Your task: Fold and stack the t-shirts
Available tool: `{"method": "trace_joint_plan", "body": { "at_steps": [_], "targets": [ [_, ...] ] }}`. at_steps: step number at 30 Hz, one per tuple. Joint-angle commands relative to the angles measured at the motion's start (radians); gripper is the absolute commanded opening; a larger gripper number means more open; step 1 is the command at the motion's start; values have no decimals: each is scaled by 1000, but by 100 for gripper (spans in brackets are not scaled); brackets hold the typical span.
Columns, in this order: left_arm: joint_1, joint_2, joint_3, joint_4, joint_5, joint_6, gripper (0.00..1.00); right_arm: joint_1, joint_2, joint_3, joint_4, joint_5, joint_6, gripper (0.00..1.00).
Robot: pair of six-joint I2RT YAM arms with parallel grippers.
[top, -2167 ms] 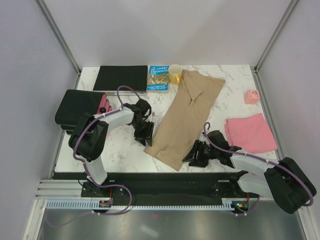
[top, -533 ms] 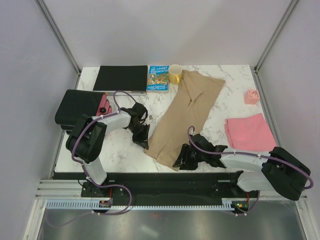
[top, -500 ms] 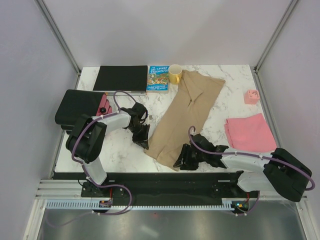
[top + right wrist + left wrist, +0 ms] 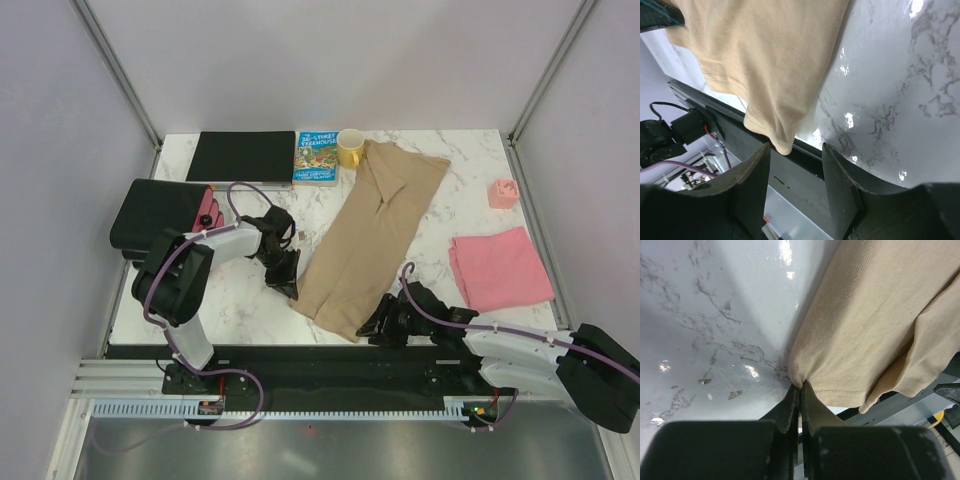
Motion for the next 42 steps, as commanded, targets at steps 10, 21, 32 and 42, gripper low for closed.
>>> {"method": "trace_joint_plan", "body": {
  "at_steps": [10, 21, 32, 42],
  "targets": [
    [-9, 11, -42, 7, -55, 10, 22, 5, -84, -159, 51, 211, 118, 54],
    [-9, 34, -35, 15, -41, 5, 25, 3, 41, -173, 171, 239, 125, 53],
    [-10, 5, -47, 14, -36, 10, 6, 19, 324, -30, 270, 161, 79, 27],
    [-9, -10, -43, 15, -24, 13, 2, 22, 88, -35, 46, 198, 56, 0]
  ]
}}
